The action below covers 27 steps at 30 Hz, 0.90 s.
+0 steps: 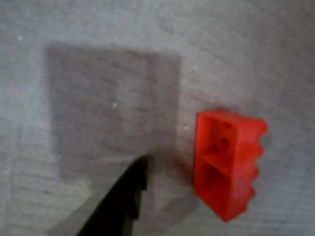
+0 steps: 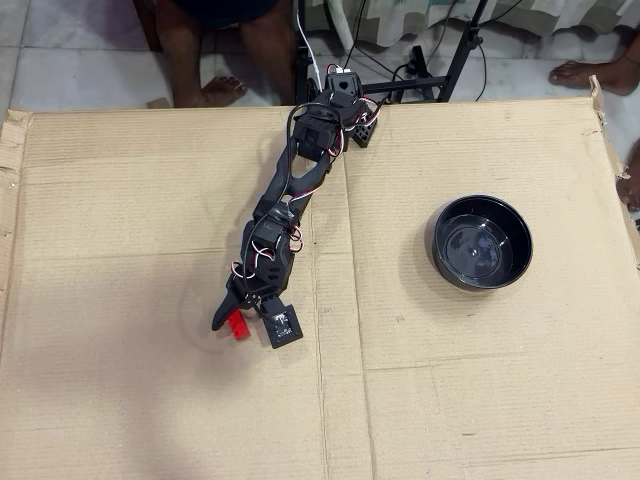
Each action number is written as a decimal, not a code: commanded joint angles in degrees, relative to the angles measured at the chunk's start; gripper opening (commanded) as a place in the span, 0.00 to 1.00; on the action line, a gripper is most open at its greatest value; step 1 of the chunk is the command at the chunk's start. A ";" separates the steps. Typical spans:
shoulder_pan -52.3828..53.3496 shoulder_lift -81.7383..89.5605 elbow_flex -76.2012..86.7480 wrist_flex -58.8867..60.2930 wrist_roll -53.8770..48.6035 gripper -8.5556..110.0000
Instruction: Grasp a lego block and put it in the bin.
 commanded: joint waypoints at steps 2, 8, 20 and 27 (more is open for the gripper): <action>0.26 -1.14 -3.87 -0.79 0.35 0.40; 0.18 -3.69 -7.47 -0.79 4.31 0.40; 0.26 -5.98 -11.16 -0.79 4.75 0.32; 0.88 -5.98 -11.16 -0.53 4.75 0.24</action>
